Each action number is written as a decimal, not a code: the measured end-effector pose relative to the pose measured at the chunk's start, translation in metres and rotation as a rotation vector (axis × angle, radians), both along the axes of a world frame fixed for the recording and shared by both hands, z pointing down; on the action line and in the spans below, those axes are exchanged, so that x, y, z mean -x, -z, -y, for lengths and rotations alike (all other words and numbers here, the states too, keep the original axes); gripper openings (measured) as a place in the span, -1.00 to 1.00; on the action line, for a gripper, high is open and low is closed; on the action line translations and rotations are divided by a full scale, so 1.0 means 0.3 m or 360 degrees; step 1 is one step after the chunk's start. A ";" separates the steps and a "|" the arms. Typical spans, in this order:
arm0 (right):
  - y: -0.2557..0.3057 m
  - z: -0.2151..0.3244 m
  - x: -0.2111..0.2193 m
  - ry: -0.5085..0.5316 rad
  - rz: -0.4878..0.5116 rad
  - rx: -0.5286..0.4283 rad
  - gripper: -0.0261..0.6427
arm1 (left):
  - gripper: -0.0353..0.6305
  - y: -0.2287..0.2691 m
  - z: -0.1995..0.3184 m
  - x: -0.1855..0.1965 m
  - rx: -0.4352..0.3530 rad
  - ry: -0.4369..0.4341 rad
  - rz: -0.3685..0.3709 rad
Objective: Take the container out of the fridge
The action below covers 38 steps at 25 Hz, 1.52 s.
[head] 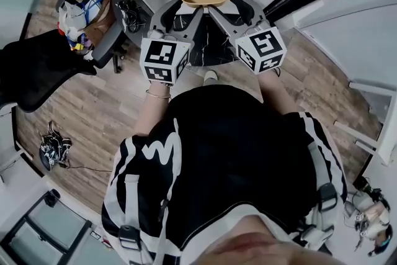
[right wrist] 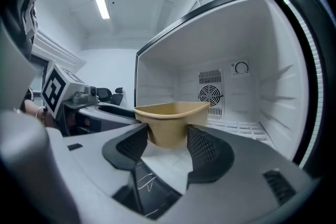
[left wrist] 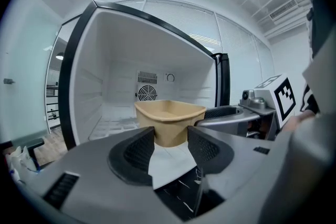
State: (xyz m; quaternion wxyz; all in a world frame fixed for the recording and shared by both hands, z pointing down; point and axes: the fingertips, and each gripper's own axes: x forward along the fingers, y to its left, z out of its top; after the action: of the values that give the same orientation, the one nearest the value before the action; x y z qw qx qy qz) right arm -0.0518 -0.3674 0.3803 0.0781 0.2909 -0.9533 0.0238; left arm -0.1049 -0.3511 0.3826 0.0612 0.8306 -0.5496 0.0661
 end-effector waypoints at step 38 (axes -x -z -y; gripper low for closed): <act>0.039 -0.595 -0.003 -0.0155 0.0095 -0.0004 -0.21 | -0.29 0.047 -0.579 0.004 -0.0066 -0.0162 0.0030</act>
State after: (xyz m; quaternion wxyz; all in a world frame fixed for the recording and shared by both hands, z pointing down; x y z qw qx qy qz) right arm -0.0508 -0.1891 0.3687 0.0481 0.3363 -0.9399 0.0351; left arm -0.1062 -0.1776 0.3685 0.0354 0.8578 -0.5085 0.0656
